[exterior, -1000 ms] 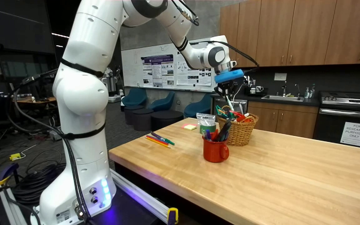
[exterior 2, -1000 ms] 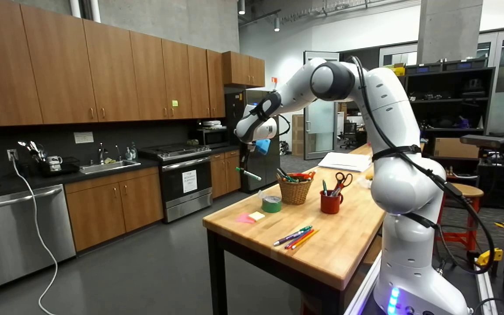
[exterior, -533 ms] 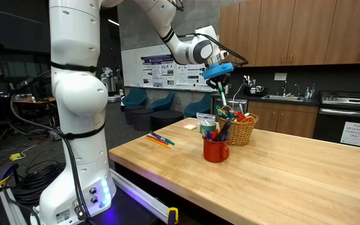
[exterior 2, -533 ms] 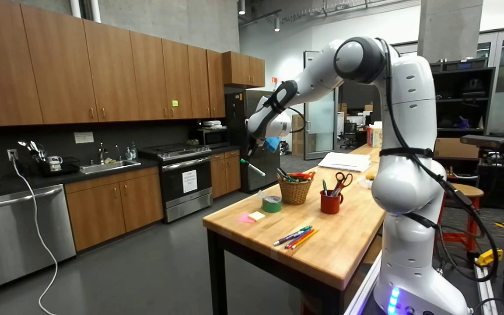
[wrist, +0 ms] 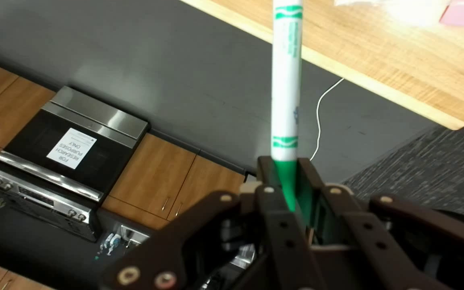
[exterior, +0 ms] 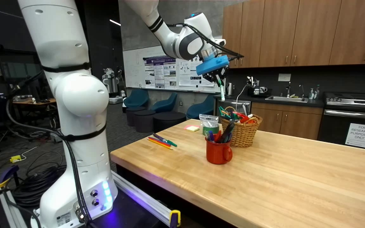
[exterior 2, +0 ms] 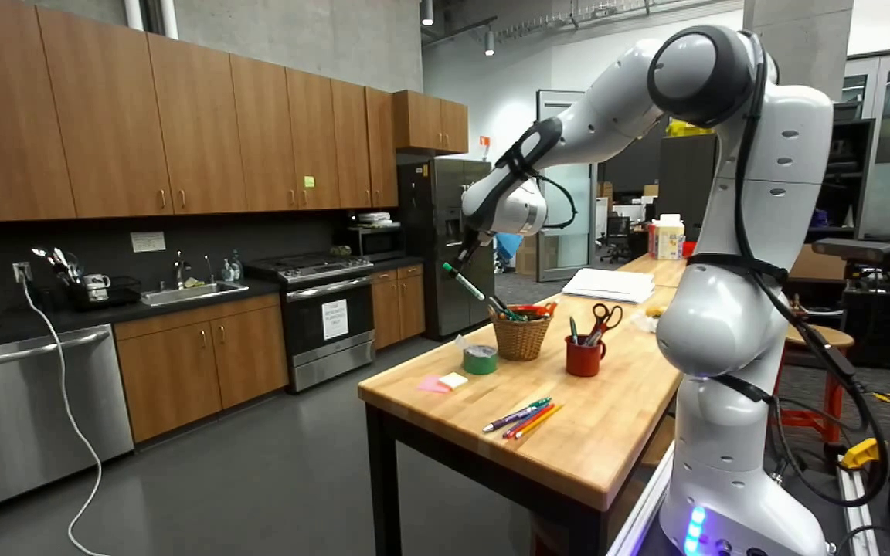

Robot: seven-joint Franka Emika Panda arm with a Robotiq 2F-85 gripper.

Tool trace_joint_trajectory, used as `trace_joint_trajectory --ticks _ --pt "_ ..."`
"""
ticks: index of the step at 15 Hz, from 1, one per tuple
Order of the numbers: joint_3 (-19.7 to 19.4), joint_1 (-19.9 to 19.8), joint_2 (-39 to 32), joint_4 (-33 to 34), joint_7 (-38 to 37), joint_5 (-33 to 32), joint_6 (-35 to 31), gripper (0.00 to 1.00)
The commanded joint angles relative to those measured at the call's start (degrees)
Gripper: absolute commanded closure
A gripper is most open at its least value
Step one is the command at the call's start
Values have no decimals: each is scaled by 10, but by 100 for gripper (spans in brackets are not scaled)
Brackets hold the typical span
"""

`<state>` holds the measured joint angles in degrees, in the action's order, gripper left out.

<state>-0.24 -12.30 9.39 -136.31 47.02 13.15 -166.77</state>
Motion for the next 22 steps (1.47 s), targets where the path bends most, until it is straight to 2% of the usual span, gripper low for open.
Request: trace_joint_trajectory --ticks 1,7,14,22 --pt "-13 -2 62 -55 12 10 -23 96" --pt "-45 5 51 -78 12 17 -74 96" --pt "-103 74 26 -76 45 82 -126 96" --pt "-148 107 -6 -66 55 85 -154 96"
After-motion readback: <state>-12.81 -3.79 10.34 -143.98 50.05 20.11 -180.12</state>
